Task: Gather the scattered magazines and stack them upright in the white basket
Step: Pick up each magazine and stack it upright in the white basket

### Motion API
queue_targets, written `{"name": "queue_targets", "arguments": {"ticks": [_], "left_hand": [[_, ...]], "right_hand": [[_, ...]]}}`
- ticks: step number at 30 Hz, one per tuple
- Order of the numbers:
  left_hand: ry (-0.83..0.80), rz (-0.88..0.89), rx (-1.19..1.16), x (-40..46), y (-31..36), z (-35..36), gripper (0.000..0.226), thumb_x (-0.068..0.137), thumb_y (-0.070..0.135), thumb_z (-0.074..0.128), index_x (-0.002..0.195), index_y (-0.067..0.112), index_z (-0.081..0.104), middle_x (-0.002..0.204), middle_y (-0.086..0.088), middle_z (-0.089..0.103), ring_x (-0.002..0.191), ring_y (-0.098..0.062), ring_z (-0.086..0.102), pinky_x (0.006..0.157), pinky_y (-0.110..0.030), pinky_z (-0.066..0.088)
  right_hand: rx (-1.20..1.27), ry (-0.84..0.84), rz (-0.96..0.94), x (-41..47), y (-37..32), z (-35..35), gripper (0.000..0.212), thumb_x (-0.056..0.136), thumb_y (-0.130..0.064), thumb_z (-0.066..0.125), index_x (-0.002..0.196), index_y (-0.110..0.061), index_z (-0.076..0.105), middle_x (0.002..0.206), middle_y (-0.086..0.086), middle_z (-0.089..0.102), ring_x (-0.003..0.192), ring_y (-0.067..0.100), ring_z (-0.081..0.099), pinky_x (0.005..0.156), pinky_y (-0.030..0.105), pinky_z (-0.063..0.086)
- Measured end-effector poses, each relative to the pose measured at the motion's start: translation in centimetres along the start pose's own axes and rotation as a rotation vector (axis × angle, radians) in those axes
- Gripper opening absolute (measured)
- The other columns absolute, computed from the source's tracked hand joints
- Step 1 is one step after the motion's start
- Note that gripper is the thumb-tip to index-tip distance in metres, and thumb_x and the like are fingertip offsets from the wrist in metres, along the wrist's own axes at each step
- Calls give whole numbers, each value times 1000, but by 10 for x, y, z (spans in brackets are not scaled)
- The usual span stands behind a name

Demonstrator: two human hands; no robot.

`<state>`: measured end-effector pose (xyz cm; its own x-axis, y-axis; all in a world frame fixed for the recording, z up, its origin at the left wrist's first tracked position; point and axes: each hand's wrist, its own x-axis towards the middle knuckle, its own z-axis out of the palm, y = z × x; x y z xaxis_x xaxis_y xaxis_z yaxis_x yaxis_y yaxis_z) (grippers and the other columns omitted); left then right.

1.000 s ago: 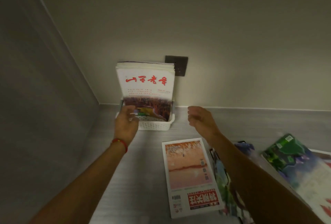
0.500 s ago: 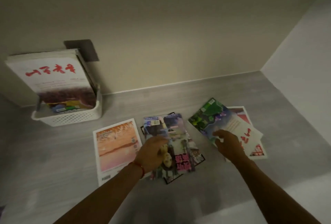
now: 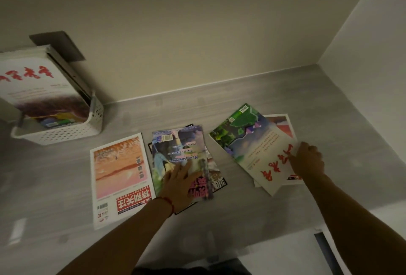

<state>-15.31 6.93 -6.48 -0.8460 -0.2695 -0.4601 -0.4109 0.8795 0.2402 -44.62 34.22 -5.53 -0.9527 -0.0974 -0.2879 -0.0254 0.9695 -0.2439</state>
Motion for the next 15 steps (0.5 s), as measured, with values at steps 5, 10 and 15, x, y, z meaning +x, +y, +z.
{"name": "queue_targets", "arguments": {"ticks": [5, 10, 15], "left_hand": [[13, -12, -84, -2, -3, 2, 70, 88, 41, 58, 150, 45, 26, 167, 2, -3, 153, -35, -4, 122, -60, 11], [331, -4, -270, -2, 21, -31, 72, 82, 5, 58, 144, 38, 40, 165, 3, 12, 152, -29, 16, 114, -50, 39], [686, 219, -329, 4, 64, -104, 63, 85, 6, 64, 144, 20, 46, 162, -6, 25, 148, -29, 28, 115, -50, 38]], "right_hand": [[236, 107, -89, -2, 7, -3, 33, 89, -25, 65, 117, -15, 53, 119, 14, 52, 95, 28, 58, 79, 43, 55], [610, 96, -336, -23, -3, -49, 20, 95, -22, 58, 115, -20, 55, 99, 4, 66, 84, 21, 66, 72, 40, 57], [686, 28, -575, -31, -21, -109, 12, 92, -17, 64, 104, -18, 63, 94, 2, 71, 82, 22, 72, 68, 45, 61]]}}
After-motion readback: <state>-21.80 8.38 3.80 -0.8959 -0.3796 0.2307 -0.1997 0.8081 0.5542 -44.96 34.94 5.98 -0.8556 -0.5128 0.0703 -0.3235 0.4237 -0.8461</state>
